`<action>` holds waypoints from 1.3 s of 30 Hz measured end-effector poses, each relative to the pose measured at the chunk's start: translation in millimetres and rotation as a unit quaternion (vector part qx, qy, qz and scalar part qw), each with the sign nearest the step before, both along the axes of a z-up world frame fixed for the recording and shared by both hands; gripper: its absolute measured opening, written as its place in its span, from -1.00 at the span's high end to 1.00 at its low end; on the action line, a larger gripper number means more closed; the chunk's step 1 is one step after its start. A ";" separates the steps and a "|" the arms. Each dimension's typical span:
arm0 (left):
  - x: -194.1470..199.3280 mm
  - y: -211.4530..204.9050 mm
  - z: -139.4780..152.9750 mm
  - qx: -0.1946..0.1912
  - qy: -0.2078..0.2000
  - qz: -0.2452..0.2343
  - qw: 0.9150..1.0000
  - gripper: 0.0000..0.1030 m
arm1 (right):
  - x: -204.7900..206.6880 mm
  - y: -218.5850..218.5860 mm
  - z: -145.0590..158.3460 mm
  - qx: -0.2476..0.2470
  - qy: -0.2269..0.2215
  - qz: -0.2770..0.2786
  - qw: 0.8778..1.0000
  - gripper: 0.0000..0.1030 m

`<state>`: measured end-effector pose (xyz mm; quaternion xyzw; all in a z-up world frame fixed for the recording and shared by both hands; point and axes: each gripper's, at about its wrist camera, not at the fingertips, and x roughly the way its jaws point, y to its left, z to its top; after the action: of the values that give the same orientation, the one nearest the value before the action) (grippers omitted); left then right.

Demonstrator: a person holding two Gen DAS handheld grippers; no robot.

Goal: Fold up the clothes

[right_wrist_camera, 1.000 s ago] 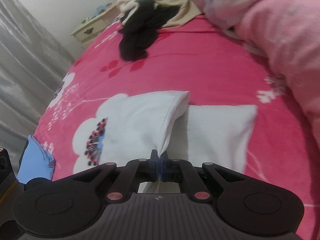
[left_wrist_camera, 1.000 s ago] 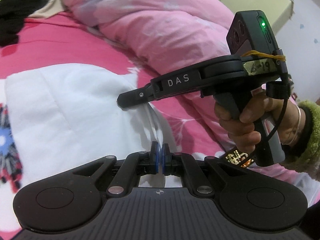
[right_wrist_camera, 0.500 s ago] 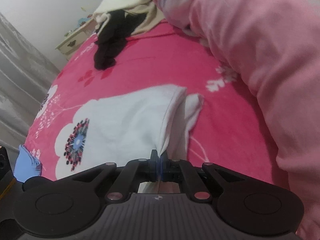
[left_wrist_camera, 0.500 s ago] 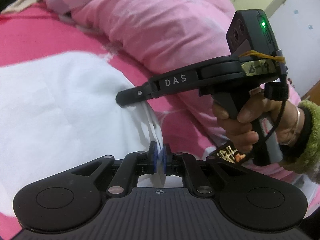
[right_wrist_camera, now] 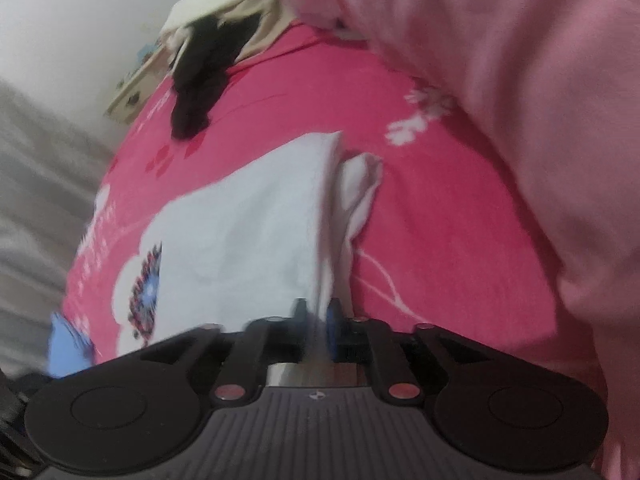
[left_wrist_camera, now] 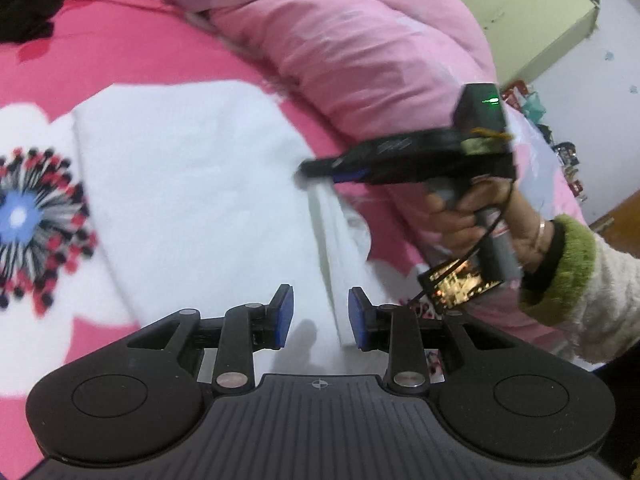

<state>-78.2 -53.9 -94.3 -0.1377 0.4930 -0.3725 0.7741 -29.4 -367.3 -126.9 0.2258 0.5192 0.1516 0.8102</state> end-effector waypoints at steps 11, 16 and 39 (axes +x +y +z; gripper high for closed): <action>-25.5 -15.0 -4.2 0.030 -0.015 -0.056 0.998 0.43 | -127.3 -50.8 42.3 0.015 -0.054 -0.084 0.995 0.06; -37.6 -24.8 -10.8 0.064 -0.031 -0.081 0.994 0.42 | -165.4 10.3 50.5 -0.073 -0.112 0.022 0.991 0.06; -24.3 32.8 -45.3 0.015 0.088 -0.004 0.996 0.16 | -169.5 -19.5 13.3 -0.065 -0.039 -0.098 0.992 0.68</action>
<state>-102.6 -21.1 -139.5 -0.1565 0.5654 -0.3551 0.7278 -198.9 -386.7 -113.6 0.2164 0.4713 0.0455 0.8538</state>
